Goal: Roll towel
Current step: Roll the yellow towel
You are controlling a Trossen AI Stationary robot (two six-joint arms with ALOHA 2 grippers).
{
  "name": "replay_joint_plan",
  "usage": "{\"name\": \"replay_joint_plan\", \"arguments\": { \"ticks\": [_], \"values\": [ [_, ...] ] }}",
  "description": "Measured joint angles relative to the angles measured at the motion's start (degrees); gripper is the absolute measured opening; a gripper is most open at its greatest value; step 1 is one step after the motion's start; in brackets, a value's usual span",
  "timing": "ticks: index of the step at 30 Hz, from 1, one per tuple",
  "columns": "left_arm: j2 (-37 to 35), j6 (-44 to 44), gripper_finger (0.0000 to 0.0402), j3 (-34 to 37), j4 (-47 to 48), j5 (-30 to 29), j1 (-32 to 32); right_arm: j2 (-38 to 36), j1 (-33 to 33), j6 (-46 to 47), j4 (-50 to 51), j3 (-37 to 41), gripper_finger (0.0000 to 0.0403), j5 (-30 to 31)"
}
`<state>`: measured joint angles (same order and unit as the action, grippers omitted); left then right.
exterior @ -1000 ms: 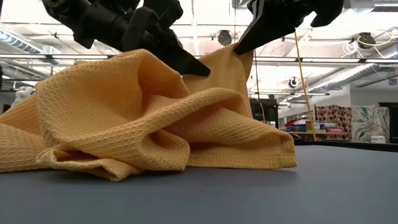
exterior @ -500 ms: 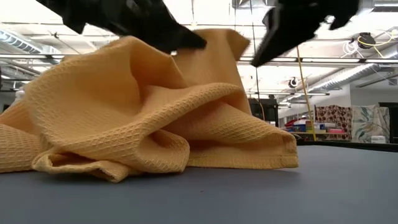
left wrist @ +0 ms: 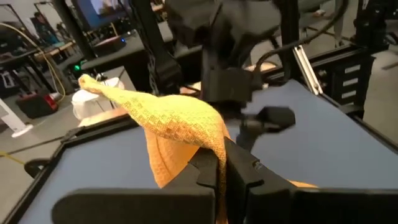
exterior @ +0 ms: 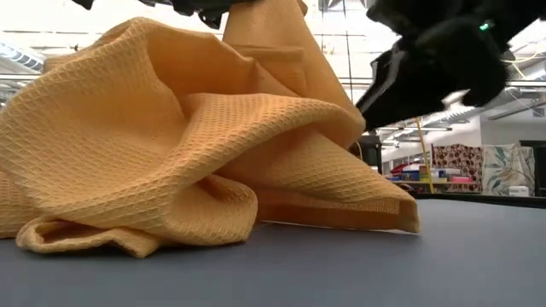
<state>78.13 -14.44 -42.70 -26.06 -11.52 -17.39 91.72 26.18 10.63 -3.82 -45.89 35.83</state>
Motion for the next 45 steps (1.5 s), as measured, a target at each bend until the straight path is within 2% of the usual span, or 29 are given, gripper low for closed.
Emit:
{"name": "replay_joint_plan", "arguments": {
  "ticks": [2,7,15,22,28,32,35,39,42,45],
  "values": [
    [-0.5,-0.9,0.0006,0.0,0.0,-0.5,0.1,0.0,-1.4,-0.9,-7.7,1.4,0.0208,-1.2],
    [-1.3,-1.3,0.0006,0.0,-1.3,-0.8,1.1,2.0,-4.7,-1.0,-18.9,3.9,0.0208,-13.2],
    [-1.3,-2.5,0.0006,0.0,-6.4,-0.8,1.7,5.6,-5.9,-0.3,-22.8,4.0,0.0208,-15.3],
    [-1.6,-2.4,0.0006,0.0,-7.1,-0.1,2.7,3.6,-3.2,7.8,-17.5,4.0,0.0208,-15.2],
    [-1.3,0.2,0.0006,0.0,-3.9,9.3,2.7,-5.2,-0.9,15.7,-4.8,3.9,0.0208,-13.5],
    [-1.2,0.6,0.0006,0.0,-0.7,11.6,2.6,-12.6,-0.9,17.1,5.2,3.9,0.0208,-9.6],
    [-1.2,0.6,0.0006,0.0,1.7,11.7,2.6,-17.7,-1.7,13.7,5.9,3.9,0.0208,-7.4],
    [-1.2,0.6,0.0006,0.0,3.7,11.6,2.6,-22.3,-2.8,4.2,-4.2,3.9,0.0208,-5.3],
    [-1.2,0.7,0.0006,0.0,4.2,11.5,2.6,-22.3,-4.5,-3.5,-13.5,3.8,0.0211,-7.2],
    [-1.2,1.2,0.0006,0.0,4.1,11.5,2.6,-20.6,-7.4,-7.2,-20.0,3.8,0.0221,-10.8]
  ]
}}
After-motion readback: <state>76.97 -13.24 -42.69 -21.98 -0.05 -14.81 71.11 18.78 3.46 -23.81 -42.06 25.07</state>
